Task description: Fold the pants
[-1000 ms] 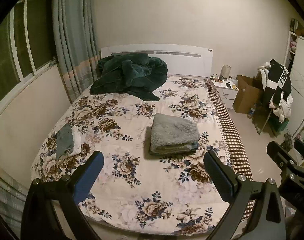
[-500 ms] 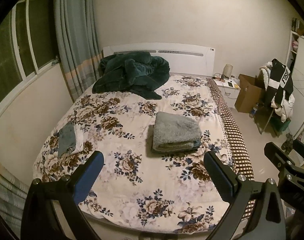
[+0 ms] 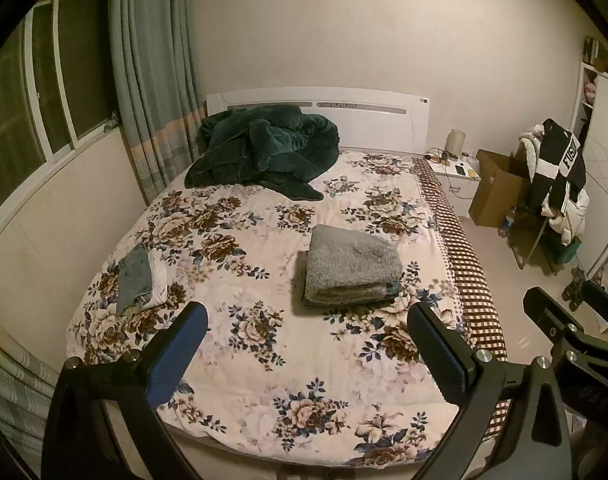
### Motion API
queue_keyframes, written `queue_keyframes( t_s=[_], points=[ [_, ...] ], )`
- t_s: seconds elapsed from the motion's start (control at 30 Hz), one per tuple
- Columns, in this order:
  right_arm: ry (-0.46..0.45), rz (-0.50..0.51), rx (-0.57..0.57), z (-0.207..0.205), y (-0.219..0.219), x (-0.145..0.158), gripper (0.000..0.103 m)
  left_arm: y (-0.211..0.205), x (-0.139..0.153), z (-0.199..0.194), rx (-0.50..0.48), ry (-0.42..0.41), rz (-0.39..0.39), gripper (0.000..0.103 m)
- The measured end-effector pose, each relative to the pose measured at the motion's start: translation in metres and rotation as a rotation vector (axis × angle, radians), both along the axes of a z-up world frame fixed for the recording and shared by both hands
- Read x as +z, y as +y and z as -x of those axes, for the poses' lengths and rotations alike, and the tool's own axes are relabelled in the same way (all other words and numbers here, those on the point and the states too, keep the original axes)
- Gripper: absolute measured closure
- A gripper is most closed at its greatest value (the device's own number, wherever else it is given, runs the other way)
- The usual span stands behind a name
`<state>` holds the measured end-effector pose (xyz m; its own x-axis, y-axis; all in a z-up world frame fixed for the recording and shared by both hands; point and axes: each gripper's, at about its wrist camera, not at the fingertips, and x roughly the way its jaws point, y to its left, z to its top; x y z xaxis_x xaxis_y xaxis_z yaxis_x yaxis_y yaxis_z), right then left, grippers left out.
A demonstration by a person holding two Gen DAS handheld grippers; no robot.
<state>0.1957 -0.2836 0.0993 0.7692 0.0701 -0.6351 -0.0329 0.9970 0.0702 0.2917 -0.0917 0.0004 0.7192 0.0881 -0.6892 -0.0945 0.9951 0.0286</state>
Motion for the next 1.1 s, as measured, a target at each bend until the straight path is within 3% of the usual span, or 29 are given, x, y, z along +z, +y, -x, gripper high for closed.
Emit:
queue_keyframes(
  t_s=[1.1],
  points=[
    [0.007,-0.003,0.0,0.0014,0.0018,-0.0013,0.0,0.0018,-0.0015,0.002,0.002,0.006,0.003,0.001]
  ],
)
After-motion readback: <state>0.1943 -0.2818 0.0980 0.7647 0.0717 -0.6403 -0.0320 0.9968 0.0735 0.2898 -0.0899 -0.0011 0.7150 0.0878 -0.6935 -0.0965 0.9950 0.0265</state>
